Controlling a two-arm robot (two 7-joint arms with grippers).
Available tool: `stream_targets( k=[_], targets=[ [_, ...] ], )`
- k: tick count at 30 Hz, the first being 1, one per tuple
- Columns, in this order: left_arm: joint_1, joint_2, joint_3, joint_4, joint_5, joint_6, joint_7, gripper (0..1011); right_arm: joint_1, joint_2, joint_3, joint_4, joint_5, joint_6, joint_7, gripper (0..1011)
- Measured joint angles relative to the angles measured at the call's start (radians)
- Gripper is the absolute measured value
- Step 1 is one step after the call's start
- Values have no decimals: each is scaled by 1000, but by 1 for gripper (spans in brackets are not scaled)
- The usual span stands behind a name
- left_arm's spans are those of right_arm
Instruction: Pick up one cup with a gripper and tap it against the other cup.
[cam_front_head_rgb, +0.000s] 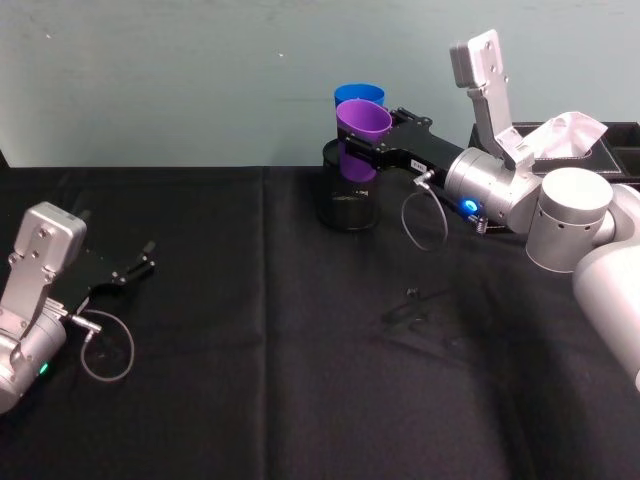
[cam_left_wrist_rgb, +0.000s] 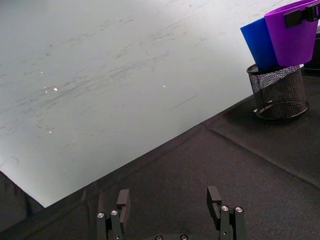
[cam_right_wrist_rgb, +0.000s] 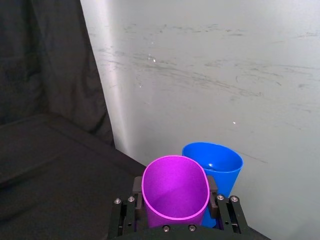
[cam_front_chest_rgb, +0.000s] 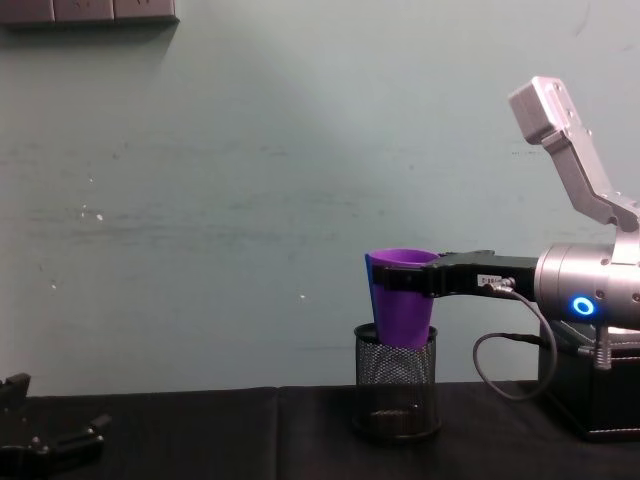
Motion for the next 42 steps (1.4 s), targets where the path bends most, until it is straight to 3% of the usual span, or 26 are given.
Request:
stream_targets(
  k=[42],
  targets=[
    [0,0,0,0,0,0,0,1000,0,0,0,0,0,0,-1,722]
  ],
)
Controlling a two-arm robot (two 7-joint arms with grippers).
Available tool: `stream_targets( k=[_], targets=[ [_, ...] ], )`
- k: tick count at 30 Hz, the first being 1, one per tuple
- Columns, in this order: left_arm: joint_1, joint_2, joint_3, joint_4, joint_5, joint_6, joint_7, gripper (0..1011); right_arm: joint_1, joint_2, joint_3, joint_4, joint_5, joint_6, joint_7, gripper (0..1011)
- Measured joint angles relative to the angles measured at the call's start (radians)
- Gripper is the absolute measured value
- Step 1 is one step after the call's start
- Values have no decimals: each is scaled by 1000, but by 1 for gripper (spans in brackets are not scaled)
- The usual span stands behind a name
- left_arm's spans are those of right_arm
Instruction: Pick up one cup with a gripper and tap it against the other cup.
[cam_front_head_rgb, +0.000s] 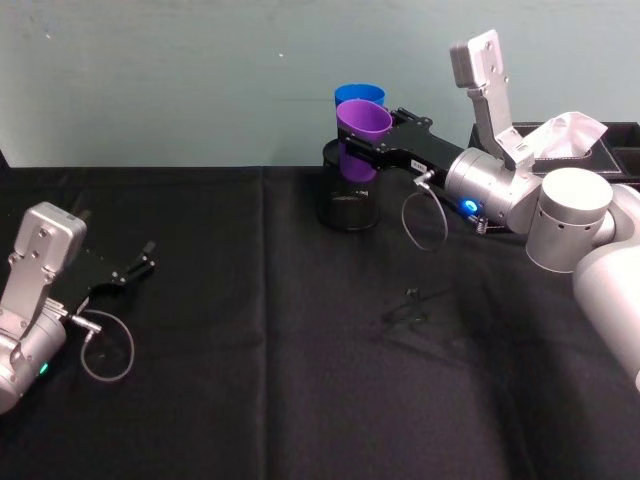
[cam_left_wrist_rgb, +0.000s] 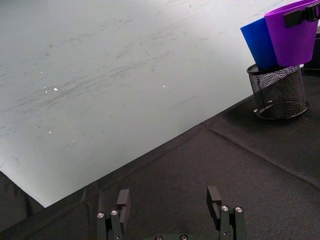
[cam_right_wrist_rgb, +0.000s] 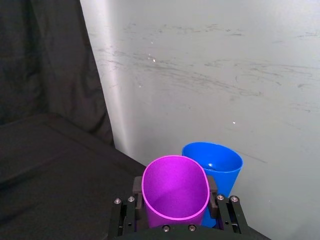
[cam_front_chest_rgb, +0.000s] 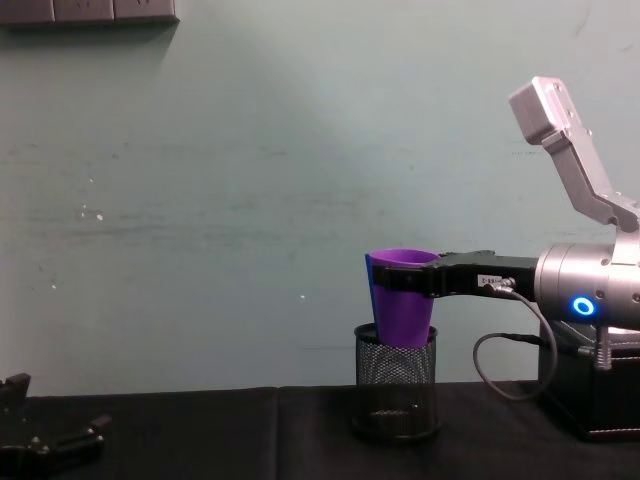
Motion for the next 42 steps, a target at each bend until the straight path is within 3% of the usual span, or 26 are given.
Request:
stream_targets(
  k=[42],
  targets=[
    [0,0,0,0,0,0,0,1000,0,0,0,0,0,0,0,722]
  ],
)
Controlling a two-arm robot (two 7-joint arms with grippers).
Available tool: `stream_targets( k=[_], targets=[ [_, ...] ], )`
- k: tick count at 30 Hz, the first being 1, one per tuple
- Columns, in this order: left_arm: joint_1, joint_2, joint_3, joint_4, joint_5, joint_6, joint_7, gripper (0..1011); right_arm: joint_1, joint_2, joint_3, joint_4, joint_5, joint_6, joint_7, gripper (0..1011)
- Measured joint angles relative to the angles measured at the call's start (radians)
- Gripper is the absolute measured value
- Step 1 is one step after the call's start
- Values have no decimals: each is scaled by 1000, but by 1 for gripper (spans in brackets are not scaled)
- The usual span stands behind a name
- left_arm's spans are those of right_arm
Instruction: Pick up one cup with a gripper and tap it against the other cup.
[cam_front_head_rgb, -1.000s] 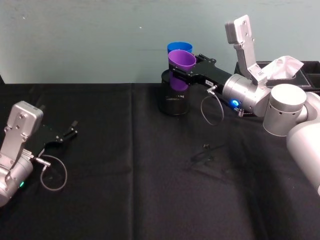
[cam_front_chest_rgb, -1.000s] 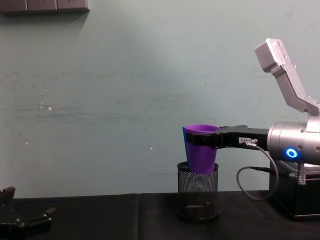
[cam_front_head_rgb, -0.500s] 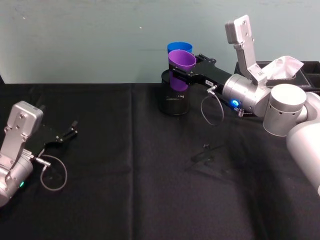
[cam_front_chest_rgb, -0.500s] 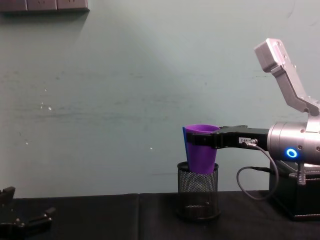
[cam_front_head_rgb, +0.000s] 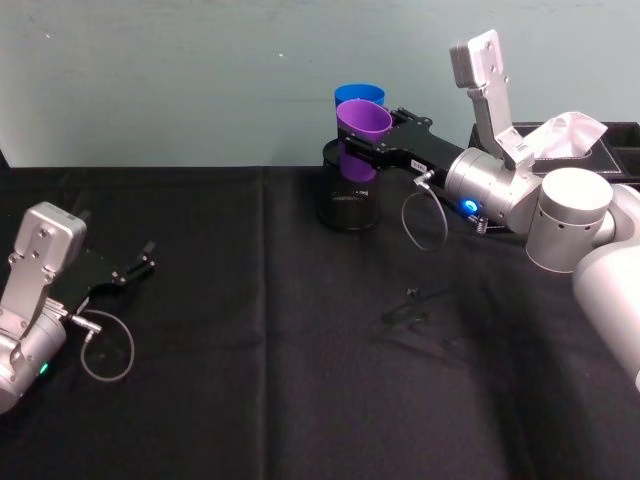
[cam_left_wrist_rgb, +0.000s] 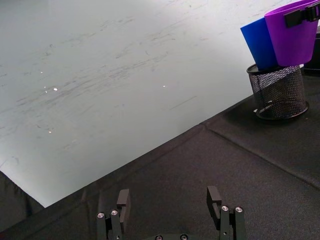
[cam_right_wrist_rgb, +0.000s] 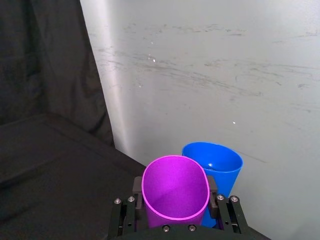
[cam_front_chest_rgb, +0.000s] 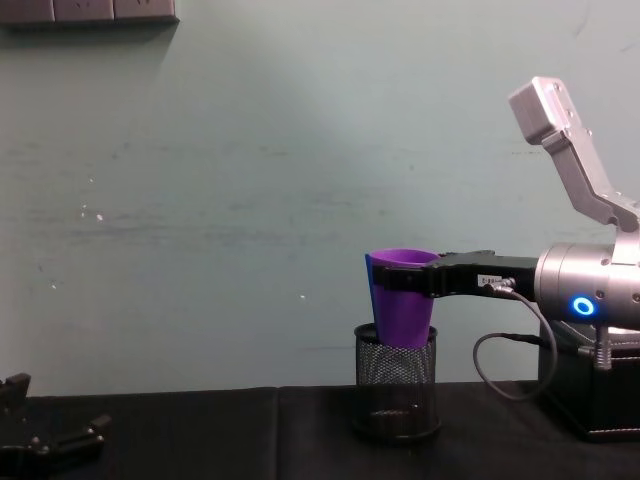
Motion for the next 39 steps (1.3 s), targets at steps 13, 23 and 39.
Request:
stream_targets(
  k=[13,23,39],
  targets=[
    [0,0,0,0,0,0,0,1000,0,0,0,0,0,0,0,722],
    [0,0,0,0,0,0,0,1000,0,0,0,0,0,0,0,722],
    [0,0,0,0,0,0,0,1000,0,0,0,0,0,0,0,722]
  ],
)
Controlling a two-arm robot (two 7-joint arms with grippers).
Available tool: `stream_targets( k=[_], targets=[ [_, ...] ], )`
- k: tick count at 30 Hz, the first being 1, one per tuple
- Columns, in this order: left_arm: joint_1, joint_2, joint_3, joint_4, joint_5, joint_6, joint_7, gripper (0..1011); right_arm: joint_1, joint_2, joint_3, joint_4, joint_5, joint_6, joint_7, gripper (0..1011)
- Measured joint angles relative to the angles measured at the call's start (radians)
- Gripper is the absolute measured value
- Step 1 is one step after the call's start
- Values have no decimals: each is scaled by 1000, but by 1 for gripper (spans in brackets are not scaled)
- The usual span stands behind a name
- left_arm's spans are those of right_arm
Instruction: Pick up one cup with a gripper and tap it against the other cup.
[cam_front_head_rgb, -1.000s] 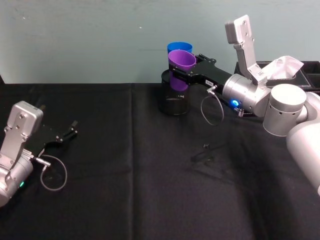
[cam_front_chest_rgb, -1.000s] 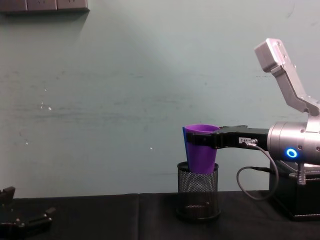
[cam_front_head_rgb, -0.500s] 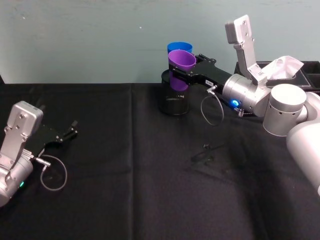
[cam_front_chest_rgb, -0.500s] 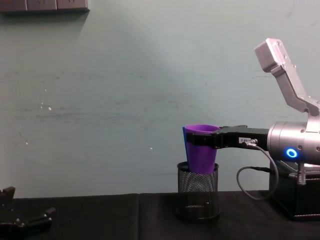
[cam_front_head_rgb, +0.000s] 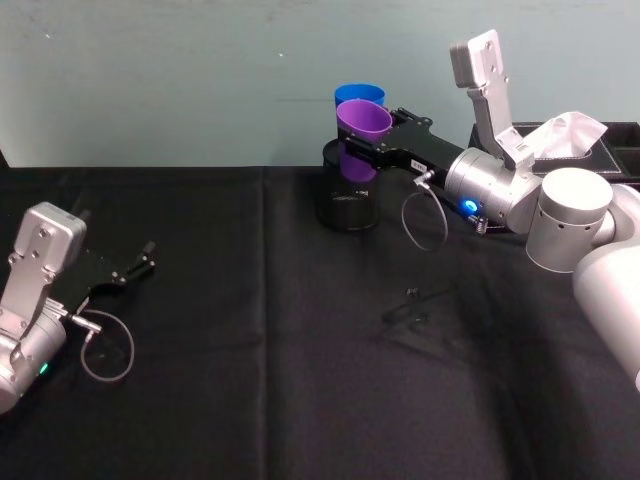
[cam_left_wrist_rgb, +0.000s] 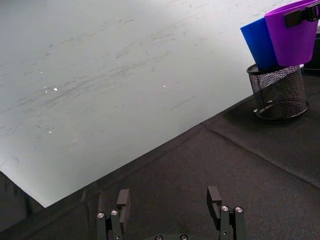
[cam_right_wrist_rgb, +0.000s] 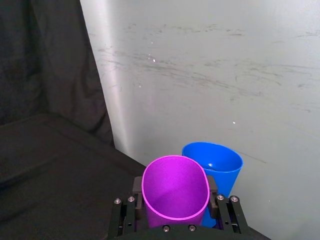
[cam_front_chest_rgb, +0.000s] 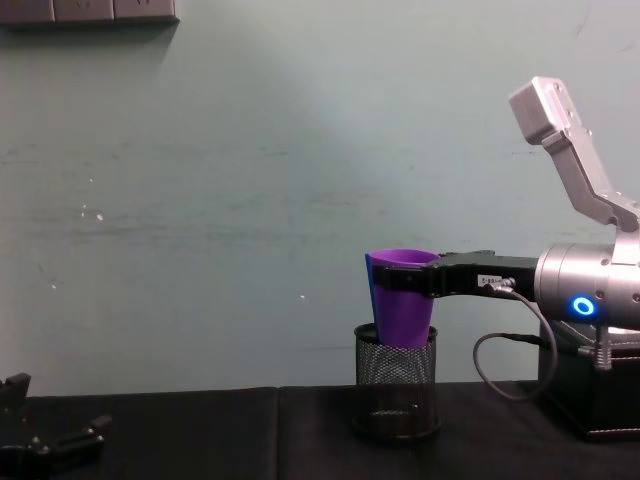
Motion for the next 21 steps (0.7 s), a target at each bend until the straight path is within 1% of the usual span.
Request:
stream_targets(
  k=[6,11,17,18,21],
  targets=[
    [0,0,0,0,0,0,0,1000,-3,1,2,-7,1,0,2,722],
    [0,0,0,0,0,0,0,1000,-22,9,7,-49,10,7,7,722],
    [0,0,0,0,0,0,0,1000,-72,33,12,-155,33,43,10,722],
    [0,0,0,0,0,0,0,1000,-88,41,13,-187,41,55,10,722],
    [0,0,0,0,0,0,0,1000,-117,57,13,-239,54,76,9,722]
  ],
)
